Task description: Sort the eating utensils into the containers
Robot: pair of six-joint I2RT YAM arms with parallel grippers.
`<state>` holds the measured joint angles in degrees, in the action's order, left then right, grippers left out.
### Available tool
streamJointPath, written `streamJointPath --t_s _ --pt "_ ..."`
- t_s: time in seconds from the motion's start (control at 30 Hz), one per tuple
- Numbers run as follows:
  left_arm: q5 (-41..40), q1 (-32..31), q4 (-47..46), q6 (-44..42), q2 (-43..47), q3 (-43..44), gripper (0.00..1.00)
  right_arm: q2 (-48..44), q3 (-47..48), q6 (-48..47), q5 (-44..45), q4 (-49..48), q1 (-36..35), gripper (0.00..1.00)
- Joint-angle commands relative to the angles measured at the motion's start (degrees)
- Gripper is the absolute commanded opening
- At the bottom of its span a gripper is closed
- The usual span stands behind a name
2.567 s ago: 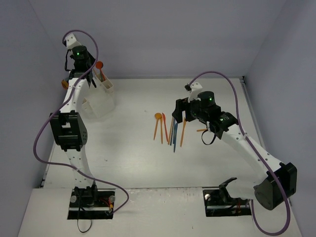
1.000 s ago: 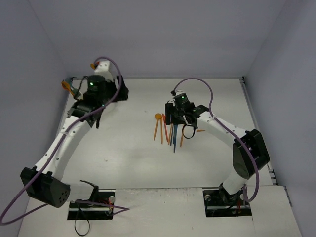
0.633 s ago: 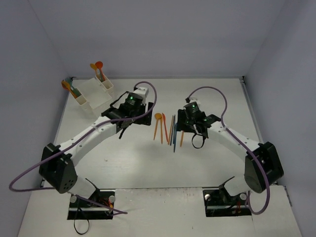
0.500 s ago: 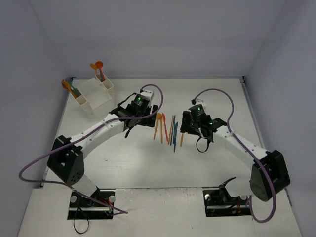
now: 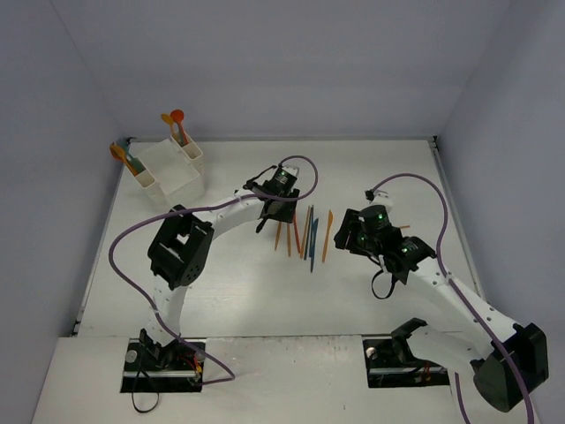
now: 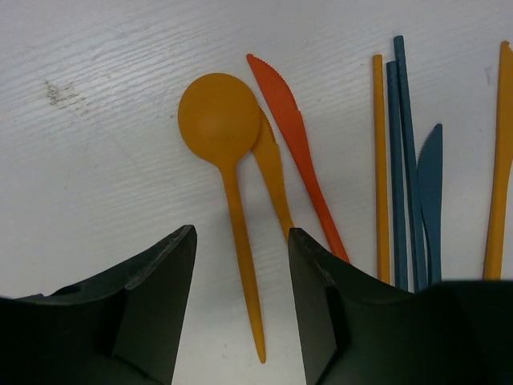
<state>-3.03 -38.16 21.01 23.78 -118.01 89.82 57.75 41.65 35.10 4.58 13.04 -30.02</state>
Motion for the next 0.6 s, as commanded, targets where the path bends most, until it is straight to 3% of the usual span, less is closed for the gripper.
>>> streamJointPath --t_s 0.0,0.57 --pt "-1.7 -0.3 0.3 0.2 0.1 4.9 0.42 -2.6 -0.4 1.3 1.8 -0.3 0.0 0.53" --pt "-2.4 1.2 3.6 1.4 -6.2 9.8 0.29 -3.3 -1.1 0.6 1.6 0.4 0.0 0.53"
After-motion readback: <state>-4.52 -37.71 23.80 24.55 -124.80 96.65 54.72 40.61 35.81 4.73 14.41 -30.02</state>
